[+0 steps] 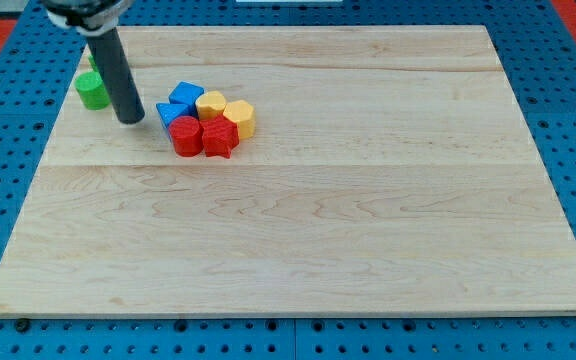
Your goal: Put the red star at the bottom left side of the red circle
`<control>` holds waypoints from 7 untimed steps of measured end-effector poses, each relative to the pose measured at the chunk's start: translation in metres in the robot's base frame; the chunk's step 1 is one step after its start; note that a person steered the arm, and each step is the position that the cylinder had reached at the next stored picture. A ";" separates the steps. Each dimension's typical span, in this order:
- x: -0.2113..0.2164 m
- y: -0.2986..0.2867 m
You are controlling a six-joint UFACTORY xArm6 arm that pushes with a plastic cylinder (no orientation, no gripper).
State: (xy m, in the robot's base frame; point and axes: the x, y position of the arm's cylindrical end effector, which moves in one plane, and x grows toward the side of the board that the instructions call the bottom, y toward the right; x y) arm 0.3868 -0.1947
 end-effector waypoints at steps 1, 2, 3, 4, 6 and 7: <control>0.025 0.024; 0.025 0.033; 0.023 0.033; 0.002 0.041; -0.030 0.090; 0.004 0.093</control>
State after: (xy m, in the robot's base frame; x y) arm 0.3907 -0.1018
